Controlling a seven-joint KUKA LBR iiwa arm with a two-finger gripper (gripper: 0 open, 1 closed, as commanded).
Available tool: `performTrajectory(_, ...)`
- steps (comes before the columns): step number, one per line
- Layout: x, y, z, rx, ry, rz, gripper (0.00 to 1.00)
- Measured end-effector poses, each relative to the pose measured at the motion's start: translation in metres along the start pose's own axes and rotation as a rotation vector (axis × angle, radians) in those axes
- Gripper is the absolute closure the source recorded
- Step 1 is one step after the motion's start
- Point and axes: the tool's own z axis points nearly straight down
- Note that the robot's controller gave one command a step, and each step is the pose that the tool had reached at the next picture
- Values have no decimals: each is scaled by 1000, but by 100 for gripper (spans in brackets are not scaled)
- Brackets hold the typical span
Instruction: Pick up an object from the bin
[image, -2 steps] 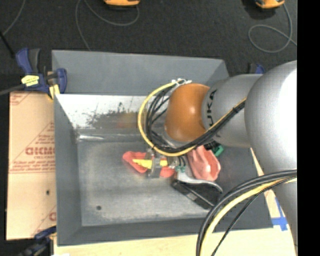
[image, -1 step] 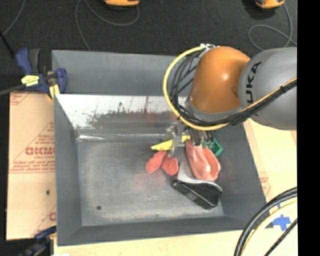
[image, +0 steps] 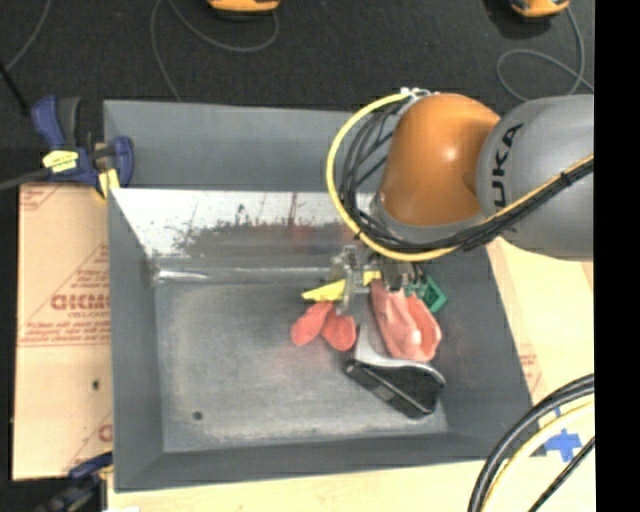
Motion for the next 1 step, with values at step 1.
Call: performTrajectory(1,-15,-4,-85,0,-5,26,100)
